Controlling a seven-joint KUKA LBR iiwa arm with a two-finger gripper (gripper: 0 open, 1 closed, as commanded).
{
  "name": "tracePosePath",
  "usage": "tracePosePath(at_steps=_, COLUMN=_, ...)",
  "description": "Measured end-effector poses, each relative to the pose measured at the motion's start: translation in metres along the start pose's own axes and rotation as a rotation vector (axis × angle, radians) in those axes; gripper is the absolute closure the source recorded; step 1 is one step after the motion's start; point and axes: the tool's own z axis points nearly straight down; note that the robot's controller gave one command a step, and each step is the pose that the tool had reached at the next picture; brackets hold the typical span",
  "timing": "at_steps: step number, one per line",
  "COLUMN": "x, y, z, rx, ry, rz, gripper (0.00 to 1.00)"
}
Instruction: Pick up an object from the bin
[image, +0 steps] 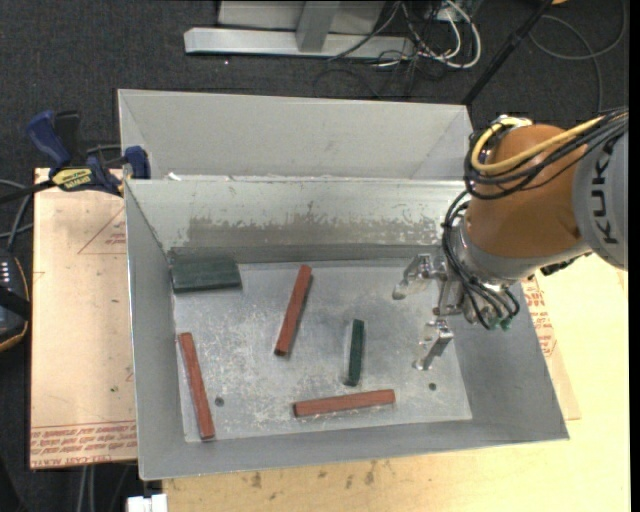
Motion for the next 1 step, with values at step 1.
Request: tracePosePath(at_steps=1, x=0.0107, y=0.0358, z=0.0688, rx=-0.001, ry=0.004, rz=-0.042, gripper=0.00)
